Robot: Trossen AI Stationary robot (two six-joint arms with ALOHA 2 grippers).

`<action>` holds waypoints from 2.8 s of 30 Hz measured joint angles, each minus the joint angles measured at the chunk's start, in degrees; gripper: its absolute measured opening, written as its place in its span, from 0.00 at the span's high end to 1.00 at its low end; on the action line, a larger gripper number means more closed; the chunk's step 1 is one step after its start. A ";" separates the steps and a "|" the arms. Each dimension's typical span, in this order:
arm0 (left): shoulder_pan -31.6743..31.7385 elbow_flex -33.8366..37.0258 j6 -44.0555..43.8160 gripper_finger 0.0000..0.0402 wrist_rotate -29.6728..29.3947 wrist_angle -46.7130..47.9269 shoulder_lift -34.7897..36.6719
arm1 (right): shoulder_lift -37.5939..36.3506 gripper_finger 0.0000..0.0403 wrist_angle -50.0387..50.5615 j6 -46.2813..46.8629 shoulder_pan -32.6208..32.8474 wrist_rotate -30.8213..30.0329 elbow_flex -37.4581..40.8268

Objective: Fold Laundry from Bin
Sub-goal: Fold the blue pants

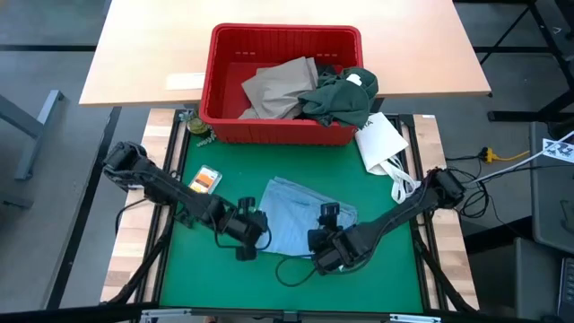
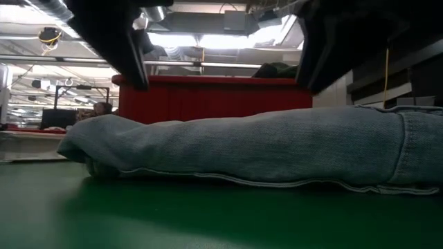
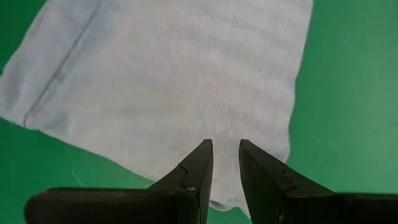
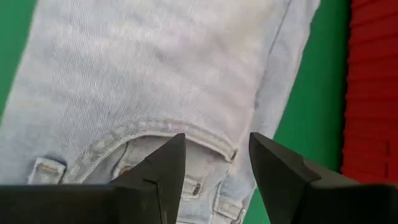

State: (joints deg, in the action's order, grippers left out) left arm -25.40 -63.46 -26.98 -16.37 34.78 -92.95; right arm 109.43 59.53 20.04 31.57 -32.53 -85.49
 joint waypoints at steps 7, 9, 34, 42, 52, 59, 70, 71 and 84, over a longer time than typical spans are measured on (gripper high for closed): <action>-2.95 -0.04 -3.03 0.82 -2.92 0.42 -7.86 | 6.06 0.56 0.84 -1.01 -1.60 3.06 -0.02; -3.41 -0.20 -3.72 0.82 -3.23 0.44 -10.13 | 7.49 0.56 1.84 -0.99 -2.19 5.63 -0.03; -6.65 0.18 -5.92 0.82 -3.46 2.95 -8.78 | 8.33 0.56 9.91 -1.14 -3.04 10.17 -5.25; -8.04 0.17 -5.97 0.82 -1.25 1.80 -3.29 | 8.37 0.56 12.50 -1.05 -1.25 12.61 -11.97; -13.23 0.07 -5.97 0.82 -1.29 -1.31 -3.26 | 8.48 0.56 4.90 -0.53 7.93 8.04 -14.25; -14.41 0.02 -5.95 0.82 -8.22 -0.96 -3.85 | 8.59 0.56 1.93 5.65 9.90 6.67 -8.13; -12.78 -0.14 -7.15 0.82 -10.20 0.43 -11.75 | 8.30 0.56 -2.35 15.05 9.67 9.10 2.70; -12.56 -0.21 -7.09 0.82 -10.29 0.41 -12.57 | 8.30 0.56 -2.91 15.32 9.66 9.22 3.05; -12.42 0.02 -7.26 0.82 -7.68 1.99 -10.83 | 8.48 0.56 0.55 15.51 9.61 10.82 0.16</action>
State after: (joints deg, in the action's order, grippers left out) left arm -37.83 -63.44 -34.24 -24.05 36.77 -103.79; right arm 117.91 60.08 35.55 41.19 -21.72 -85.34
